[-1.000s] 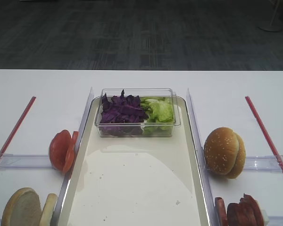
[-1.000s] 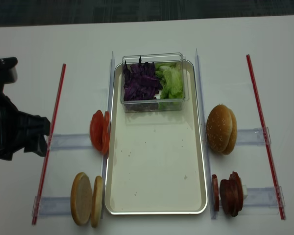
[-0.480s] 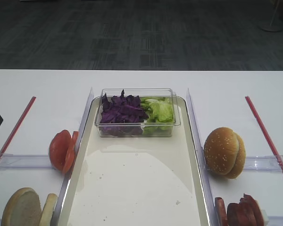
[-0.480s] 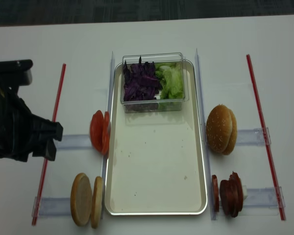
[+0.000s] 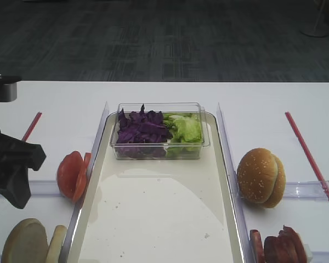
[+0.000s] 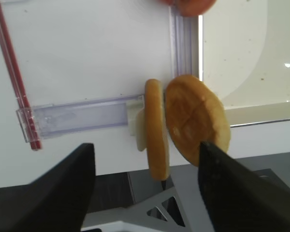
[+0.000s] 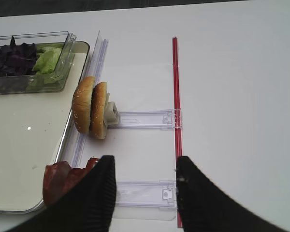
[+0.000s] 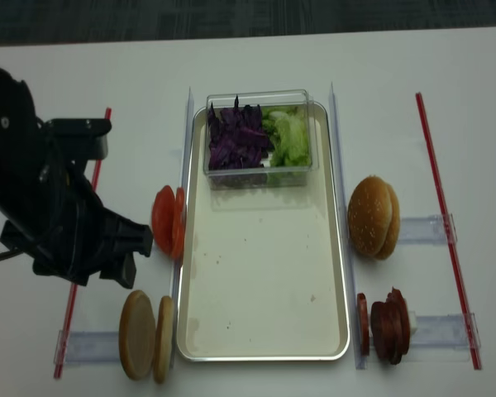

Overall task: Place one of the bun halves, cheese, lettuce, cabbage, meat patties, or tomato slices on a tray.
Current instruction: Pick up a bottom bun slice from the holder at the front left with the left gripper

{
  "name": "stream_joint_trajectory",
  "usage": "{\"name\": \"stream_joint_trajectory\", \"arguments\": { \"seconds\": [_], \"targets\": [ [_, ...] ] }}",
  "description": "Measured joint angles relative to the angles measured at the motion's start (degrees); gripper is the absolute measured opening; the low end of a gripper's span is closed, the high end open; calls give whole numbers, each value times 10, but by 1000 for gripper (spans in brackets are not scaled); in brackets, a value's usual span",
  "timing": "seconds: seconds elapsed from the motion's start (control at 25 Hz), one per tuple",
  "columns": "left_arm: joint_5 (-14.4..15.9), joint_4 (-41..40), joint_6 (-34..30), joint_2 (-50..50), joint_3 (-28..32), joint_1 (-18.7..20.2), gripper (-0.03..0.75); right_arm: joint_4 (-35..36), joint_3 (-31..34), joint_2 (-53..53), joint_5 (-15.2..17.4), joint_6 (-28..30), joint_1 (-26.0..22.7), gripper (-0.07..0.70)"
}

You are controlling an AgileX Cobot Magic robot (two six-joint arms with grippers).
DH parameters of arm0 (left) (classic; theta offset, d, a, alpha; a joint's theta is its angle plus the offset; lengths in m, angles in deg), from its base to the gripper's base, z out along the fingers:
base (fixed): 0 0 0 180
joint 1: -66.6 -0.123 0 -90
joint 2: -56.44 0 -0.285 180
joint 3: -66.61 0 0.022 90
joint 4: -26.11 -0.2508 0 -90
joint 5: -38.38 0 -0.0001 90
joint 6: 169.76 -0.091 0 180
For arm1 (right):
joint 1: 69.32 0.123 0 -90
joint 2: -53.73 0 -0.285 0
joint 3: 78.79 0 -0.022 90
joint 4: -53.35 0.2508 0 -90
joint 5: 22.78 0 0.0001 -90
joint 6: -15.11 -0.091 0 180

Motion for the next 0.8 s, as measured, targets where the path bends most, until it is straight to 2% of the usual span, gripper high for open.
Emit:
{"name": "stream_joint_trajectory", "arguments": {
  "seconds": [0.4, 0.8],
  "targets": [
    [-1, 0, 77, -6, -18, 87, 435, 0, 0, 0, 0, 0, 0, 337],
    [-1, -35, 167, -6, -18, 169, 435, 0, 0, 0, 0, 0, 0, 337]
  ]
}}
